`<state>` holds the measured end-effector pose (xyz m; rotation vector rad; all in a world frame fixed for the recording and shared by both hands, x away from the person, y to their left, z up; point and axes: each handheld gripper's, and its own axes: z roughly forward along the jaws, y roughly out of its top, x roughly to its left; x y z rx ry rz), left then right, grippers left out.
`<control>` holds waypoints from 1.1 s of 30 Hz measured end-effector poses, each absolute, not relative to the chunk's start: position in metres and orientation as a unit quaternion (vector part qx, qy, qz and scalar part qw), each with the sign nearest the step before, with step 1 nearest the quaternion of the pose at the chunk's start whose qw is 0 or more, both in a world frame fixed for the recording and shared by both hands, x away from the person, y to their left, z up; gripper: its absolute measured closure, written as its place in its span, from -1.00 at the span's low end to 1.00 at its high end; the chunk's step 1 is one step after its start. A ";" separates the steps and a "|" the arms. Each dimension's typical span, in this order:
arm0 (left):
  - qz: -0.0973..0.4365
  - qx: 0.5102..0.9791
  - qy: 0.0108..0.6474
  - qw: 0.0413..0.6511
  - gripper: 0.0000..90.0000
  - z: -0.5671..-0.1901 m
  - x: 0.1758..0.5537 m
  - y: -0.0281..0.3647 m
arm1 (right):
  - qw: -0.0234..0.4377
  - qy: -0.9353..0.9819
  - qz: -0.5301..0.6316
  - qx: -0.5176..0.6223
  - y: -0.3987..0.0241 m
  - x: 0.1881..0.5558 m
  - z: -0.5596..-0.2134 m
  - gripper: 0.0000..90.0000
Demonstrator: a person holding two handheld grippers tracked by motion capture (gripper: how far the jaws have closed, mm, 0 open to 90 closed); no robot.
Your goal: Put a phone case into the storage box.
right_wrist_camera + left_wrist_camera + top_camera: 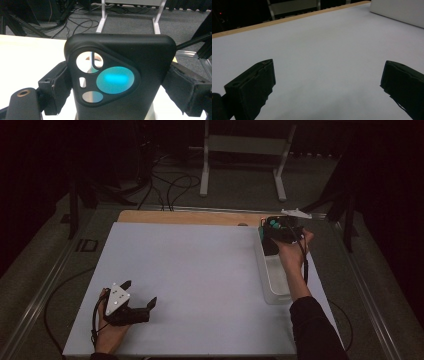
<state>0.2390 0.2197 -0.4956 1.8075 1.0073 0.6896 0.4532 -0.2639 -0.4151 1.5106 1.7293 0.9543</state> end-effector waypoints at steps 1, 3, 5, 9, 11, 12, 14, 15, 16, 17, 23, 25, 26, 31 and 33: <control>0.280 0.735 0.409 0.463 -1.00 -0.496 0.239 0.219 | 0.322 0.659 0.362 0.576 -0.264 0.455 -0.417 -0.69; 0.280 0.735 0.409 0.463 -1.00 -0.496 0.239 0.219 | 0.321 0.659 0.361 0.577 -0.264 0.455 -0.418 -0.69; 0.279 0.735 0.409 0.463 -1.00 -0.496 0.239 0.220 | 0.319 0.660 0.358 0.579 -0.263 0.457 -0.421 -0.69; 0.279 0.734 0.409 0.465 -1.00 -0.495 0.239 0.220 | 0.320 0.663 0.349 0.579 -0.261 0.461 -0.425 -0.70; 0.279 0.733 0.410 0.466 -1.00 -0.495 0.239 0.221 | 0.323 0.666 0.340 0.580 -0.259 0.463 -0.427 -0.70; 0.278 0.733 0.410 0.466 -1.00 -0.495 0.239 0.221 | 0.325 0.668 0.337 0.578 -0.258 0.463 -0.428 -0.70; 0.279 0.734 0.409 0.465 -1.00 -0.495 0.239 0.220 | 0.326 0.671 0.333 0.576 -0.257 0.464 -0.430 -0.70; 0.278 0.734 0.409 0.466 -1.00 -0.495 0.239 0.220 | 0.327 0.671 0.332 0.577 -0.257 0.465 -0.431 -0.70; 0.278 0.734 0.409 0.466 -1.00 -0.495 0.239 0.220 | 0.327 0.671 0.331 0.578 -0.257 0.466 -0.432 -0.70; 0.278 0.733 0.410 0.466 -1.00 -0.495 0.239 0.220 | 0.326 0.670 0.331 0.579 -0.257 0.467 -0.433 -0.70; 0.277 0.734 0.408 0.466 -1.00 -0.496 0.239 0.220 | 0.327 0.662 0.334 0.586 -0.257 0.470 -0.436 -0.70; 0.276 0.734 0.409 0.467 -1.00 -0.496 0.239 0.220 | 0.327 0.661 0.334 0.587 -0.257 0.471 -0.436 -0.70; 0.276 0.733 0.409 0.468 -1.00 -0.496 0.239 0.220 | 0.327 0.661 0.334 0.588 -0.257 0.471 -0.436 -0.71; 0.275 0.734 0.409 0.467 -1.00 -0.496 0.239 0.219 | 0.327 0.655 0.341 0.589 -0.259 0.474 -0.438 -0.71; 0.274 0.736 0.408 0.466 -1.00 -0.496 0.239 0.219 | 0.325 0.659 0.342 0.585 -0.259 0.475 -0.439 -0.71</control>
